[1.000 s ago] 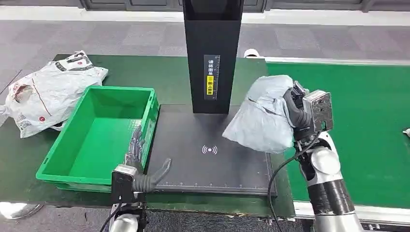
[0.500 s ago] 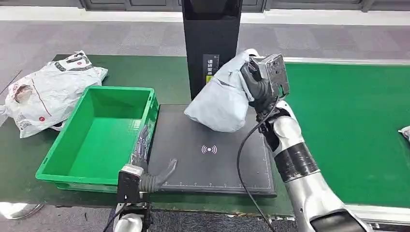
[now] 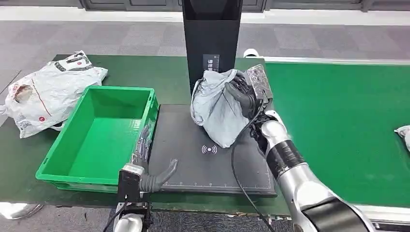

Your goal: Moved the parcel from conveyor to table for the left to box.

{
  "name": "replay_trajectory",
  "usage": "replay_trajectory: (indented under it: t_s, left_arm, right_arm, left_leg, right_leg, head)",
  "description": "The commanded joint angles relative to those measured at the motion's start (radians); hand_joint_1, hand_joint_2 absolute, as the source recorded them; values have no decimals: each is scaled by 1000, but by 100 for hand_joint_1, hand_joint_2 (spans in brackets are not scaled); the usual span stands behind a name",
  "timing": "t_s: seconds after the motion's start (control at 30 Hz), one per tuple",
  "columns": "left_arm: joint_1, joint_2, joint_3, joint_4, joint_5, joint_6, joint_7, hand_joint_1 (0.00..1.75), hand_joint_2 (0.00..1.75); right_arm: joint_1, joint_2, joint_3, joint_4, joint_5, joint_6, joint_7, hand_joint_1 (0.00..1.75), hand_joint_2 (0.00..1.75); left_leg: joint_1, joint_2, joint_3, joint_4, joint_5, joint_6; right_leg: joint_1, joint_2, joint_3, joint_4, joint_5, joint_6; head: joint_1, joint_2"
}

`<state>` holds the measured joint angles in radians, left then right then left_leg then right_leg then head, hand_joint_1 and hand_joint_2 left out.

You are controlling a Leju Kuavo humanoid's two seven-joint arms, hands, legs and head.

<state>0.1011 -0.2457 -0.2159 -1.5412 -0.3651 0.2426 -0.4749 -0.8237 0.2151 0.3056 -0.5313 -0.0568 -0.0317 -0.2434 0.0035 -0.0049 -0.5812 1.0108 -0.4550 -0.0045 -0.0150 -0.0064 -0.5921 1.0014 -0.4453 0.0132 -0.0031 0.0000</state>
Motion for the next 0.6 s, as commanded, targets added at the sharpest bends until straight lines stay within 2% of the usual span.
replay_trajectory:
  t_s: [0.03, 0.6]
  left_arm:
    - [-50, 19, -29, 50, 0, -23, 9, 0, 175]
    - [-53, 19, -29, 51, 0, -24, 10, 0, 175]
  right_arm:
    - [-34, -36, -23, 153, 8, 11, -2, 0, 175]
    - [-36, -32, -24, 149, 7, 11, -2, 0, 175]
  left_leg:
    - [0, -2, 1, -1, 1, 0]
    - [0, 0, 1, -1, 1, 0]
  right_leg:
    - [0, -2, 1, -1, 0, 0]
    - [0, 0, 1, -2, 1, -1]
  head:
    - [0, 0]
    - [0, 0]
